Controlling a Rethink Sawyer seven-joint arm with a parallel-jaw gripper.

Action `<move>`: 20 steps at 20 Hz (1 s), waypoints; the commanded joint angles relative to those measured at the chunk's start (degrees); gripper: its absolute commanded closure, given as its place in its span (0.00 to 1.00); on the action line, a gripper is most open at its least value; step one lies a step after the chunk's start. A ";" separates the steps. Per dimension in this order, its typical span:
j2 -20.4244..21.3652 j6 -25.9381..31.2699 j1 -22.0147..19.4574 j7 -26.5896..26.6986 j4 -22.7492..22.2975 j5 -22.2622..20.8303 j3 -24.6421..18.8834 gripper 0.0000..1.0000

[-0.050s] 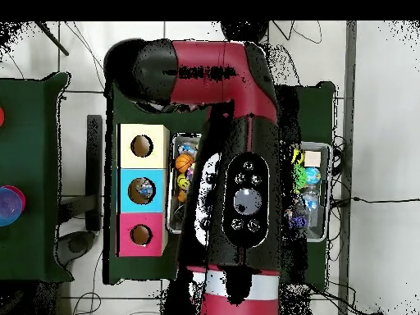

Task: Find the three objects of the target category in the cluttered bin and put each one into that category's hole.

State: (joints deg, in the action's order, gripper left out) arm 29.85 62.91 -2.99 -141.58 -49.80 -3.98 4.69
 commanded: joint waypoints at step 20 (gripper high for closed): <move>6.39 -14.73 -3.60 -3.65 -35.69 4.69 -2.73 0.00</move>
State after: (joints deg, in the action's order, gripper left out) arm 36.09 52.99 -4.37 -141.58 -70.93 -2.32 5.95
